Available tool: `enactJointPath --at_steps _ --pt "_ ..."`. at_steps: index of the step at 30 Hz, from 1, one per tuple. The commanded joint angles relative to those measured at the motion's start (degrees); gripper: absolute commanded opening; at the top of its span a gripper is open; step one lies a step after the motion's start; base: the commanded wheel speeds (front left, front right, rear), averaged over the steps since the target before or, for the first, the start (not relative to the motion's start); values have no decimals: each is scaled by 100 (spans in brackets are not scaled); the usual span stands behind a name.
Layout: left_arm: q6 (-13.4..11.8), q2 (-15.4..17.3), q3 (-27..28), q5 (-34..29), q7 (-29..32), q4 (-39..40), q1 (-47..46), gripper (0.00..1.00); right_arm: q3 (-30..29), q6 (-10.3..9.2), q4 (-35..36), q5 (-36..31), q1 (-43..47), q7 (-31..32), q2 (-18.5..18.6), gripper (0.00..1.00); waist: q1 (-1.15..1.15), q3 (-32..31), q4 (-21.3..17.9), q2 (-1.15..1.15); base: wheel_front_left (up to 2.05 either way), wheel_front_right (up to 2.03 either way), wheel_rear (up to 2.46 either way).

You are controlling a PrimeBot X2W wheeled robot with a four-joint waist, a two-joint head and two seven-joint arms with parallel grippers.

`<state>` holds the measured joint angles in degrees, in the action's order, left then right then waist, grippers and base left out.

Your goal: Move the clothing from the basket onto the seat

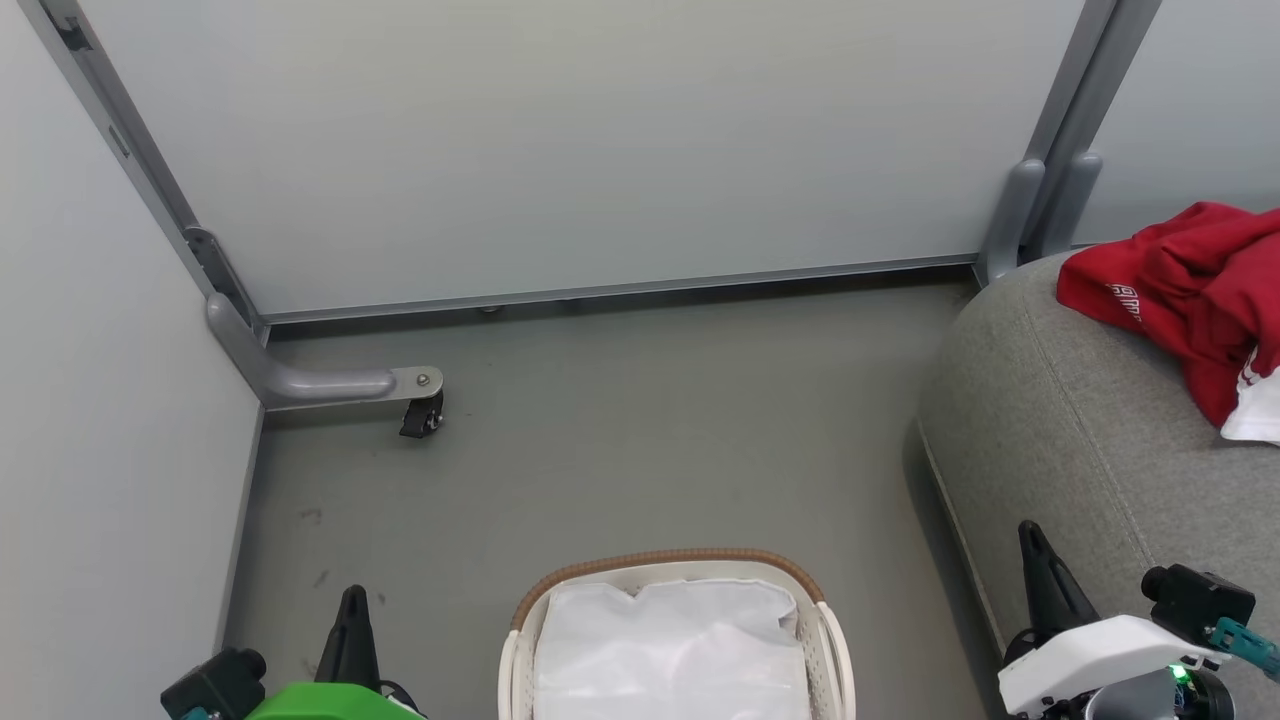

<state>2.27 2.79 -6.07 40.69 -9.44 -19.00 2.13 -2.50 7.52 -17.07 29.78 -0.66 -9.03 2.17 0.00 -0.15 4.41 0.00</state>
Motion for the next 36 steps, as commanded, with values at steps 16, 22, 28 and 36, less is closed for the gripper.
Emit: enactJointPath --at_steps 16,22,28,36 --pt "149 52 297 1290 357 189 -351 0 -112 -2 157 1523 -251 370 47 0 0 5 -70 0 0 0 0" --pt "187 55 384 1670 475 219 -402 0 -142 -2 175 1983 -289 485 51 0 0 7 -95 0 0 0 0" --pt "221 57 467 2027 584 249 -453 0 -168 -2 191 2415 -320 599 55 0 0 9 -120 0 0 0 0" --pt "263 59 571 2475 718 290 -511 0 -201 -3 210 2951 -357 731 60 0 0 12 -154 0 0 0 0"
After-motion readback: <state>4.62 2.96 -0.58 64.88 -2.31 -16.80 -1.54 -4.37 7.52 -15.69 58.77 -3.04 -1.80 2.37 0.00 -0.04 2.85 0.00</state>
